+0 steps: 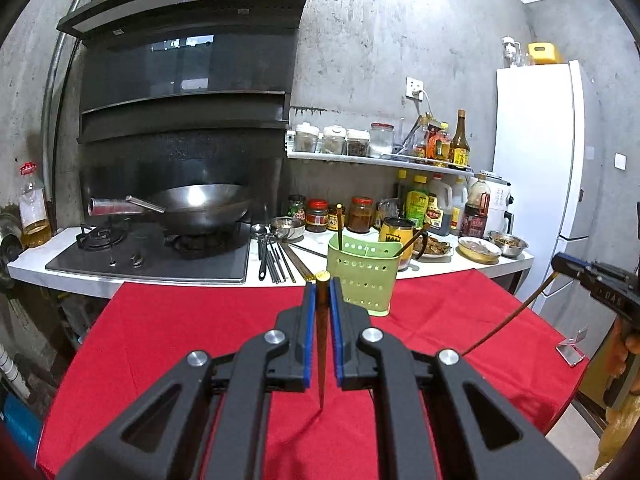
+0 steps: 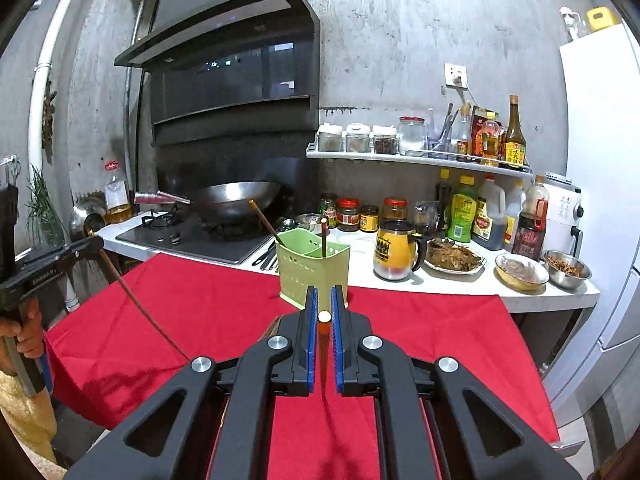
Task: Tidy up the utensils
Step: 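Raise the left chopstick upright over the holder while the right tool carries its chopstick there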
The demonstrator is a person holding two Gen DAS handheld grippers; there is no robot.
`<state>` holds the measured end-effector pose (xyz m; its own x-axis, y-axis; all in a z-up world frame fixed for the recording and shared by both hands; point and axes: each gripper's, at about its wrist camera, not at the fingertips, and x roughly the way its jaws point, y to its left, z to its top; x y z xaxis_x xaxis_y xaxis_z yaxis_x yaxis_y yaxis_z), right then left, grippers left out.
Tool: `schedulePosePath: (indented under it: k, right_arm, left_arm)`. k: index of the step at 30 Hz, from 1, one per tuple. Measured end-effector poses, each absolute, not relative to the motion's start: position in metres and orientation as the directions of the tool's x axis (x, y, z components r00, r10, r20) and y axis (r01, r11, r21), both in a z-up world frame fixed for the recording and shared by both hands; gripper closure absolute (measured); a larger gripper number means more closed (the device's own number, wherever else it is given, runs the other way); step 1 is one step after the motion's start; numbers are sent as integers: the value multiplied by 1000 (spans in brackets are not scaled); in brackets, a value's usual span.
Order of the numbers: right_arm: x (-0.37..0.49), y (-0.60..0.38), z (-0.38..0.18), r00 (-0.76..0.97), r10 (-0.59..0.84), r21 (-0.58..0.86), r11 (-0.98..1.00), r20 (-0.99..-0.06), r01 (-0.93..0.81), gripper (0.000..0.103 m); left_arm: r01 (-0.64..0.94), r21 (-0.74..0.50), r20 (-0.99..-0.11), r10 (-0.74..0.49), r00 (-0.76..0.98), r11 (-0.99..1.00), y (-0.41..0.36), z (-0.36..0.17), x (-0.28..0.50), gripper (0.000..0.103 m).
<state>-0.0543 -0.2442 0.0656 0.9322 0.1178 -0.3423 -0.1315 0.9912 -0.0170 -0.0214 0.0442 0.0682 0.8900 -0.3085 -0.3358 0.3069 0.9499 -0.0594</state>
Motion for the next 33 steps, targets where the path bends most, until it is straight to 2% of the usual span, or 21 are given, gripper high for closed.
schedulePosePath:
  k: [6,11,16,22,28,33]
  right_arm:
    - [-43,-247,69,933,111,-12,992,-342,-122,96]
    - [-22,-255,67,933,95,18,995,-348,-95,95]
    - [-3,-259,51,915,90,39,996,-394,-81,95]
    - [17,-255,10,852,99,58,995,-514,-81,95]
    - [15,-256,-3,837,105,73,994,-537,-78,96]
    - [16,-258,1,846,86,52,996,-526,-70,96]
  left_arm:
    - [300,-62,-342,-303,889,952,44,65,-14,96]
    - [255,-19,-344,-246,906,967,39,61,-6,96]
    - [274,-48,-467,-264,844,960,34,34,15,96]
    - [280,-76,-561,-274,781,957,33,4,30,96]
    - [288,-80,-570,-281,772,954,34,-1,28,97]
    - [299,-75,-540,-291,790,951,30,11,33,97]
